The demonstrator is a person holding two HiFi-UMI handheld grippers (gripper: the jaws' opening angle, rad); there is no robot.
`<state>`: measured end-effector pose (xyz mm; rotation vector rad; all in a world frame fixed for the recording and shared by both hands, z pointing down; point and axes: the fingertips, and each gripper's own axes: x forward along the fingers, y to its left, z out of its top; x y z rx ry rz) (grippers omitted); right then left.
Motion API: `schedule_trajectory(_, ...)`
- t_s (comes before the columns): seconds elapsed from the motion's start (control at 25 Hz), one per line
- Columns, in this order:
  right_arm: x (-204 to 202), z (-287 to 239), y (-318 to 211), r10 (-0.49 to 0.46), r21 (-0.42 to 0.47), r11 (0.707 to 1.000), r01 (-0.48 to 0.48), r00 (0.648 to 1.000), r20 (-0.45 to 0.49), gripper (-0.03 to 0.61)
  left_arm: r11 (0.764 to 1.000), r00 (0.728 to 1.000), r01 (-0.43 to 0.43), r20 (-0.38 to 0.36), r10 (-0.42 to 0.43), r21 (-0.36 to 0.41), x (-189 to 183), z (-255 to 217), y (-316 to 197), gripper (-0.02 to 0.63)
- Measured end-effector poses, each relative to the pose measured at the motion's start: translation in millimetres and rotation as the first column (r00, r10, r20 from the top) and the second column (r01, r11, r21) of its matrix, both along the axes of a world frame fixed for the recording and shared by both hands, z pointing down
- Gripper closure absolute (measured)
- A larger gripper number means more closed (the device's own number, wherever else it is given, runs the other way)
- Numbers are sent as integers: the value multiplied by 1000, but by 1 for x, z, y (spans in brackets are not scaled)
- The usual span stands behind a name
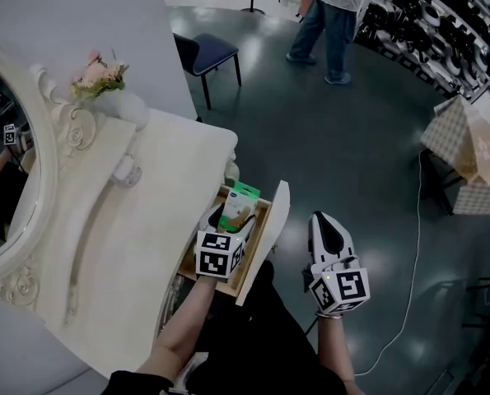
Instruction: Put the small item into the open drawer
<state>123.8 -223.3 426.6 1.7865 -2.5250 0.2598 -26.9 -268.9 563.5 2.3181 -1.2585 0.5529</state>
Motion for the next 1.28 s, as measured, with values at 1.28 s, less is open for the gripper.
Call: schedule_trajectory(1.28,17,12,-7,4,-43,999,-4,1000,7,581,932,960,30,270,74,-360,-4,187,27,261)
